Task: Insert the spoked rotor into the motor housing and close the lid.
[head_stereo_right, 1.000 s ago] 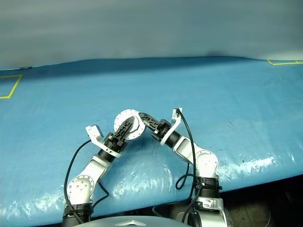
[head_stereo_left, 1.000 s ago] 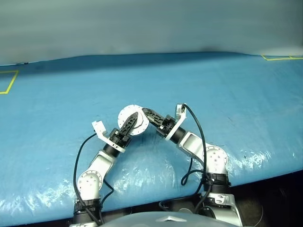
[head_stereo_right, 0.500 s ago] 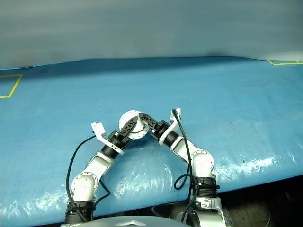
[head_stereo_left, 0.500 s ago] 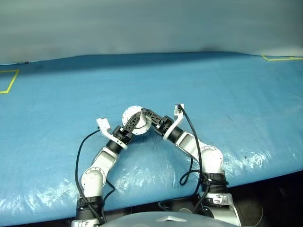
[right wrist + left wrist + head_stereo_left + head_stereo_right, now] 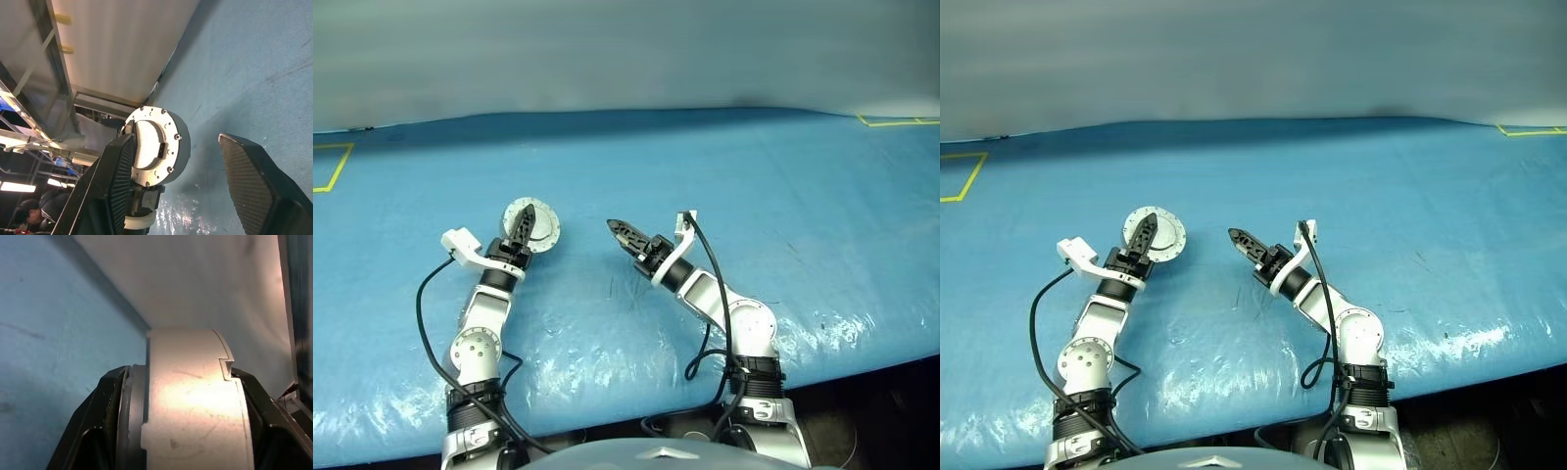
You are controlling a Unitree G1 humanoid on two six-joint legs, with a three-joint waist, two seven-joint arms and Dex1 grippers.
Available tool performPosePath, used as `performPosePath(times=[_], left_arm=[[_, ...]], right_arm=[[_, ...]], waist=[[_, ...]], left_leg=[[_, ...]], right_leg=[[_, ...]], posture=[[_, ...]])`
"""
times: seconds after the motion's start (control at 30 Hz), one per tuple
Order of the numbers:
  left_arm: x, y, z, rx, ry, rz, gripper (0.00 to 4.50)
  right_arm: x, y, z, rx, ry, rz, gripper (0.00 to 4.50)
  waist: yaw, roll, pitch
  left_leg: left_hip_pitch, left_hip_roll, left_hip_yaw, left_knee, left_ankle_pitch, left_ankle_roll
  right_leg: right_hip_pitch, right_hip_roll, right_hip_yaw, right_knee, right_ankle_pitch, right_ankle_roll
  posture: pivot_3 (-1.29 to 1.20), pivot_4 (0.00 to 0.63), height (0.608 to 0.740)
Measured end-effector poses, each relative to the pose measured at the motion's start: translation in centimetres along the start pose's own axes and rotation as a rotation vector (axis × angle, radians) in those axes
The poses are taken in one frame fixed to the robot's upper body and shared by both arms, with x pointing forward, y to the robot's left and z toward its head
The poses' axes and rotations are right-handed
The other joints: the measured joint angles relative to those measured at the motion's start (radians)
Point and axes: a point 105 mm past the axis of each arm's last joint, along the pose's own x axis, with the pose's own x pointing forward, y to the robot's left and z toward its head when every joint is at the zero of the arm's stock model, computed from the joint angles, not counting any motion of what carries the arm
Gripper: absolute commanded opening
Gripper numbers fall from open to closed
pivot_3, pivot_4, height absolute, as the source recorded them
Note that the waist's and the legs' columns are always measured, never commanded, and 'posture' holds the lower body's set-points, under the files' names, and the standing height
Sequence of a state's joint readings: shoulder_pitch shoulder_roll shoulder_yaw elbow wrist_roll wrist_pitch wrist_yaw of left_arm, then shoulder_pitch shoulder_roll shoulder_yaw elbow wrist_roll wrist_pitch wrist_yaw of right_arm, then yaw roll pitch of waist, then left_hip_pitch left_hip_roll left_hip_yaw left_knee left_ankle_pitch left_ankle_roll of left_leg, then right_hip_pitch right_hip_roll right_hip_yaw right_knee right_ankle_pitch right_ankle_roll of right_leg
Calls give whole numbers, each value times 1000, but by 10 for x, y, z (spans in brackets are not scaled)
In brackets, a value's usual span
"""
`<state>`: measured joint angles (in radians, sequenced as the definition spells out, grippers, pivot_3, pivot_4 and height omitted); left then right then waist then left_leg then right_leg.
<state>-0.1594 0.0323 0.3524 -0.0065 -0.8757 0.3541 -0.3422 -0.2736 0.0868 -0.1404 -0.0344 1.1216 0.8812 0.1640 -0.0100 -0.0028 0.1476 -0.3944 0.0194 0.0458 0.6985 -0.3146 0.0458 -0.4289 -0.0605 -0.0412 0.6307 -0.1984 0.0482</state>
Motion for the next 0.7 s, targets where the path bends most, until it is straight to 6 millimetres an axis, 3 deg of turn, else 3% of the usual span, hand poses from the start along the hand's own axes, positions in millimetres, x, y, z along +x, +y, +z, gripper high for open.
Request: performPosePath(times=[0.2, 0.33, 0.4, 0.6, 0.7], left_arm=[[11, 22, -18, 7, 66, 108, 2817], [16, 29, -17, 74, 58, 154, 3763], [16, 31, -14, 88, 46, 166, 4477], [11, 43, 2, 174, 40, 227, 4477], [2, 59, 34, 242, -25, 299, 4477]], right_arm=[[0, -3, 0, -38, 1, -31, 2929], [-2, -5, -2, -60, 6, -47, 2962], [-3, -8, -3, -64, 8, -60, 2962], [-4, -5, -3, -79, 7, -47, 2962], [-4, -4, -2, -90, 5, -45, 2962]], waist=[[-3, 0, 0], [-3, 0, 0], [-2, 0, 0], [-6, 0, 0], [-8, 0, 0]], left_leg=[[0, -2, 0, 0, 0, 0], [0, -2, 0, 0, 0, 0], [0, -2, 0, 0, 0, 0], [1, -2, 0, 0, 0, 0], [1, 0, 0, 0, 0, 0]], right_leg=[[0, 0, 0, -1, 1, 1], [0, 0, 0, -1, 1, 1], [0, 0, 0, -1, 1, 1], [0, 0, 0, -1, 1, 1], [0, 0, 0, 0, 1, 0]], posture=[[0, 150, 740], [0, 150, 740], [0, 150, 740], [0, 150, 740], [0, 150, 740]])
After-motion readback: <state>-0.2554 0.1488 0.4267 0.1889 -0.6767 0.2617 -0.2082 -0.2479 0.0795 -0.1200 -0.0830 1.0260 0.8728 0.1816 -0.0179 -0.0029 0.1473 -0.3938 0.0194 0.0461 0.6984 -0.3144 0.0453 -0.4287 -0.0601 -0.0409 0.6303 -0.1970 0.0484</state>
